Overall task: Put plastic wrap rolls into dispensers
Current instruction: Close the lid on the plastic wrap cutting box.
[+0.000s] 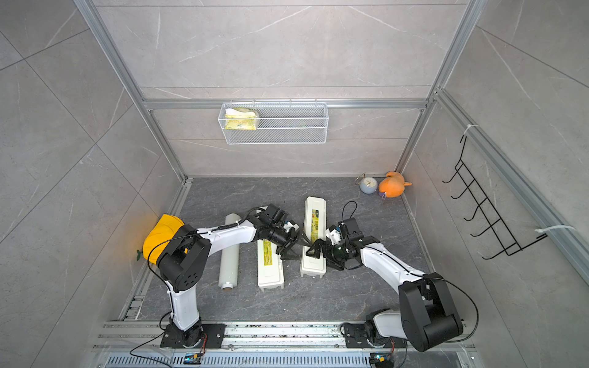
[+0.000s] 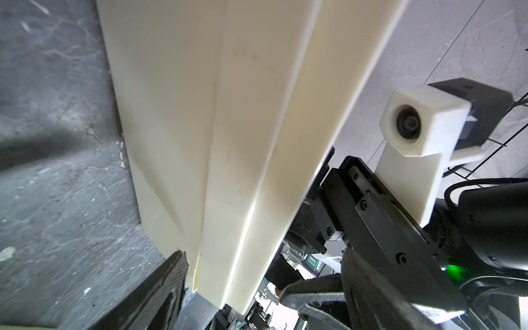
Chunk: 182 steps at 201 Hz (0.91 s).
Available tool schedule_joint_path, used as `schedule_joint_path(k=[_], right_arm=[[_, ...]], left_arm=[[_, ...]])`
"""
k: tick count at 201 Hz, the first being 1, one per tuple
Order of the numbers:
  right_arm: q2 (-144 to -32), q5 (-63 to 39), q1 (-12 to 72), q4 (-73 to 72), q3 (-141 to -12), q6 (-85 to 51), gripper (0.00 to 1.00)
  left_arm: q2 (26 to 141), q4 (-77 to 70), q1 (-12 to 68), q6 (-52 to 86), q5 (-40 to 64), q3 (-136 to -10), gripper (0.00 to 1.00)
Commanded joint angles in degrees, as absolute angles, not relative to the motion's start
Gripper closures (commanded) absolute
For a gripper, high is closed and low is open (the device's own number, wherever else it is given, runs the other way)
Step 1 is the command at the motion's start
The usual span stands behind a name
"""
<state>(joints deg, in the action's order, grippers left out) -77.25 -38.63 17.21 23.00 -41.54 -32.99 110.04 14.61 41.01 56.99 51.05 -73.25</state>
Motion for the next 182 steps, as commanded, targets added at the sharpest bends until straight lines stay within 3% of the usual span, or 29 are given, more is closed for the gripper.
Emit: schedule_joint_path(k=[1, 182], right_arm=[[-75.3, -40.4, 17.1, 22.4, -43.0, -33.3, 0.0], [-76.5, -37.7, 17.2, 25.1, -43.5, -33.0, 0.01]], left_arm=[[109.5, 15.4, 41.7, 56.0, 52.0, -75.5, 0.15], [110.0, 18.5, 41.7, 53.6, 51.3, -75.3, 0.12]])
